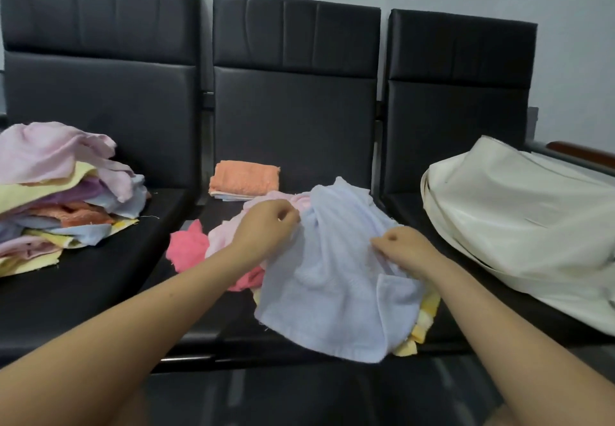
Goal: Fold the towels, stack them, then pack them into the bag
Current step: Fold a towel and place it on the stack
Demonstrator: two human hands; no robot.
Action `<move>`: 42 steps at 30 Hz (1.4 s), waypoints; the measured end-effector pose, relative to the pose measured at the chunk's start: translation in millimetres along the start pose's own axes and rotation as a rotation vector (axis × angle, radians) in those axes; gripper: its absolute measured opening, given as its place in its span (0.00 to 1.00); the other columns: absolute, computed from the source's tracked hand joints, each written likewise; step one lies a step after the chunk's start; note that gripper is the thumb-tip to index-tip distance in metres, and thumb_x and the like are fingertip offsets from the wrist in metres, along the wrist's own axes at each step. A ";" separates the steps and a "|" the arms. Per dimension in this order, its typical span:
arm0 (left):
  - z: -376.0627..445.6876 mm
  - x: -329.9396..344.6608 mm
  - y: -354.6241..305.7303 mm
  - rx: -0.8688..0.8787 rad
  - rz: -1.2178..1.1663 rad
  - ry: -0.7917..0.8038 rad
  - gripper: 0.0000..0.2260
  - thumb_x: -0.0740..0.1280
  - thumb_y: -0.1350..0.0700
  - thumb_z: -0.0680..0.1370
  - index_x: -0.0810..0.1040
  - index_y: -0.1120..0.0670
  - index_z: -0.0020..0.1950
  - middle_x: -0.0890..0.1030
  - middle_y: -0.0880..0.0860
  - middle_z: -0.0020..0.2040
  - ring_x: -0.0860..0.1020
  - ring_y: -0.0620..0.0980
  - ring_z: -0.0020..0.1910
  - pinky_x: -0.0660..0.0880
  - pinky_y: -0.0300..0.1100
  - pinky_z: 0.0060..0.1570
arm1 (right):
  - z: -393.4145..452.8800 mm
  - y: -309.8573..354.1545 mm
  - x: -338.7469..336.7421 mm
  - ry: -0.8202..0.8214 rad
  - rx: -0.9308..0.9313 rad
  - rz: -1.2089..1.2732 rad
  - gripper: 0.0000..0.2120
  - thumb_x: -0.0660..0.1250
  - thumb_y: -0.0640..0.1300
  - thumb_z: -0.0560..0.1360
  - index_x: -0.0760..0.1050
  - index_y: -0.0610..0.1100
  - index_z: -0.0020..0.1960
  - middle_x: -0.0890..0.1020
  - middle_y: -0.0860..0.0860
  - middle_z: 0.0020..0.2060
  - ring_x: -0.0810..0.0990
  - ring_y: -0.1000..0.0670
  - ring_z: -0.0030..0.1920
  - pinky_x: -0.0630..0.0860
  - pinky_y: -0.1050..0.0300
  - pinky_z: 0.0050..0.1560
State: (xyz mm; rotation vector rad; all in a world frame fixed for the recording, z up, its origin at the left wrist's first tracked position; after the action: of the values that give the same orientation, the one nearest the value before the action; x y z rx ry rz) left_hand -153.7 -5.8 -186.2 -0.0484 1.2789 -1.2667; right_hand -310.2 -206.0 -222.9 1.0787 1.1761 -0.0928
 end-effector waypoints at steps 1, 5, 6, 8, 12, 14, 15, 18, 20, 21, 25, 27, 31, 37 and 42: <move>6.5 0.1 7.1 -0.042 -0.028 0.002 0.12 0.61 0.56 0.78 0.82 0.57 0.42 0.82 0.52 0.38 0.76 0.50 0.38 0.73 0.45 0.41 | 4.8 3.5 -6.1 -0.092 -0.031 0.048 0.14 0.64 0.47 0.76 0.67 0.43 0.34 0.70 0.49 0.30 0.68 0.50 0.32 0.65 0.55 0.36; 24.6 15.1 22.4 -0.131 -0.005 0.100 0.15 0.60 0.57 0.78 0.70 0.58 0.31 0.71 0.52 0.29 0.67 0.49 0.31 0.65 0.44 0.33 | 24.3 8.1 -4.2 -0.160 0.003 0.240 0.20 0.64 0.53 0.76 0.71 0.44 0.64 0.76 0.50 0.55 0.75 0.48 0.54 0.71 0.54 0.49; 28.5 19.4 23.8 -0.147 -0.004 0.113 0.16 0.60 0.56 0.78 0.67 0.56 0.29 0.68 0.51 0.27 0.65 0.48 0.30 0.63 0.43 0.32 | 30.3 6.0 0.9 -0.145 0.039 0.297 0.24 0.64 0.55 0.76 0.68 0.45 0.69 0.74 0.51 0.60 0.74 0.48 0.58 0.72 0.53 0.54; 35.0 27.7 25.4 -0.210 -0.049 0.131 0.18 0.60 0.51 0.79 0.64 0.54 0.29 0.66 0.49 0.27 0.66 0.49 0.30 0.64 0.42 0.35 | 39.0 5.5 10.6 -0.114 0.080 0.408 0.25 0.65 0.55 0.76 0.68 0.45 0.69 0.72 0.51 0.58 0.73 0.48 0.56 0.70 0.53 0.53; 44.8 45.6 21.9 -0.298 -0.163 0.232 0.21 0.61 0.42 0.78 0.82 0.58 0.40 0.82 0.51 0.38 0.79 0.49 0.41 0.74 0.44 0.48 | 55.8 8.2 18.2 -0.108 0.119 0.517 0.25 0.68 0.50 0.76 0.74 0.30 0.62 0.79 0.34 0.54 0.79 0.36 0.52 0.76 0.49 0.50; 48.5 52.2 15.5 -0.284 -0.123 0.295 0.16 0.63 0.41 0.77 0.82 0.52 0.44 0.82 0.49 0.40 0.78 0.46 0.42 0.73 0.43 0.49 | 62.1 12.9 19.9 -0.107 0.104 0.528 0.24 0.69 0.49 0.76 0.74 0.28 0.58 0.77 0.38 0.44 0.77 0.43 0.40 0.73 0.53 0.41; 51.6 56.9 14.7 -0.282 -0.164 0.333 0.10 0.64 0.42 0.77 0.79 0.47 0.45 0.81 0.47 0.41 0.77 0.44 0.43 0.73 0.42 0.50 | 65.5 17.1 19.4 -0.119 0.080 0.508 0.20 0.69 0.48 0.75 0.75 0.29 0.49 0.73 0.42 0.40 0.72 0.48 0.35 0.68 0.56 0.37; 53.3 59.2 19.4 -0.378 -0.479 0.368 0.06 0.69 0.45 0.75 0.81 0.42 0.51 0.82 0.43 0.46 0.79 0.41 0.45 0.76 0.41 0.50 | 72.8 27.6 19.4 -0.167 -0.004 0.482 0.18 0.68 0.47 0.75 0.62 0.44 0.34 0.65 0.47 0.33 0.64 0.50 0.33 0.63 0.54 0.38; 57.0 53.9 33.6 -0.498 -0.688 0.295 0.19 0.75 0.39 0.66 0.85 0.47 0.52 0.84 0.48 0.51 0.82 0.46 0.48 0.79 0.45 0.51 | 70.2 33.0 14.5 -0.256 -0.055 0.407 0.17 0.66 0.47 0.75 0.64 0.39 0.35 0.68 0.47 0.34 0.67 0.49 0.35 0.65 0.53 0.39; 55.5 54.0 37.7 -0.564 -0.821 0.294 0.23 0.76 0.38 0.65 0.84 0.50 0.53 0.84 0.51 0.54 0.83 0.49 0.49 0.79 0.47 0.51 | 67.7 35.6 11.2 -0.299 -0.073 0.358 0.16 0.65 0.48 0.75 0.68 0.36 0.38 0.72 0.47 0.36 0.69 0.49 0.36 0.66 0.53 0.40; 44.2 47.1 26.7 -0.635 -1.210 0.303 0.15 0.68 0.49 0.77 0.80 0.58 0.57 0.84 0.55 0.50 0.82 0.53 0.49 0.77 0.47 0.49 | 58.1 47.4 -0.7 -0.348 -0.125 0.281 0.09 0.59 0.44 0.78 0.67 0.40 0.42 0.71 0.49 0.35 0.67 0.50 0.35 0.63 0.54 0.37; 39.6 40.3 22.0 -0.606 -1.283 0.307 0.14 0.67 0.50 0.78 0.79 0.58 0.57 0.82 0.55 0.53 0.80 0.54 0.53 0.76 0.48 0.54 | 54.6 51.6 -6.0 -0.345 -0.135 0.299 0.09 0.58 0.43 0.78 0.67 0.39 0.42 0.69 0.46 0.35 0.65 0.50 0.36 0.62 0.53 0.37; 42.0 12.7 21.4 -0.433 -1.235 0.227 0.15 0.66 0.50 0.77 0.78 0.61 0.55 0.82 0.57 0.52 0.80 0.53 0.54 0.77 0.47 0.55 | 49.0 50.1 -8.4 -0.294 -0.088 0.329 0.08 0.58 0.44 0.79 0.68 0.39 0.45 0.68 0.46 0.37 0.65 0.50 0.36 0.62 0.54 0.37; 35.1 -56.5 53.3 -0.381 -1.057 -0.122 0.06 0.67 0.55 0.75 0.78 0.58 0.47 0.81 0.55 0.47 0.81 0.50 0.45 0.79 0.39 0.44 | 33.6 43.7 -17.0 -0.279 0.032 0.670 0.14 0.59 0.45 0.79 0.75 0.36 0.55 0.75 0.41 0.43 0.72 0.47 0.44 0.70 0.54 0.47; 22.7 -87.4 65.7 -0.337 -0.876 -0.287 0.15 0.68 0.60 0.75 0.68 0.50 0.31 0.69 0.47 0.32 0.67 0.45 0.33 0.67 0.38 0.31 | 13.2 63.8 -14.7 -0.249 -0.018 0.910 0.09 0.62 0.46 0.79 0.74 0.41 0.49 0.74 0.46 0.41 0.71 0.49 0.42 0.68 0.56 0.41</move>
State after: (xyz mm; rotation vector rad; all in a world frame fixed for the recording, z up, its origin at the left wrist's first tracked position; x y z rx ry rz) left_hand -74.2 68.5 -161.2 -1.0911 1.2345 -1.6642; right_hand -271.2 -188.4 -171.6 1.4465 0.3880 0.4774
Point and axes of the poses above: each hand's wrist, its own z-axis towards the middle knuckle, its own x-axis out of the palm, y = z × x, the point moved 7 cm from there along z, towards the middle knuckle
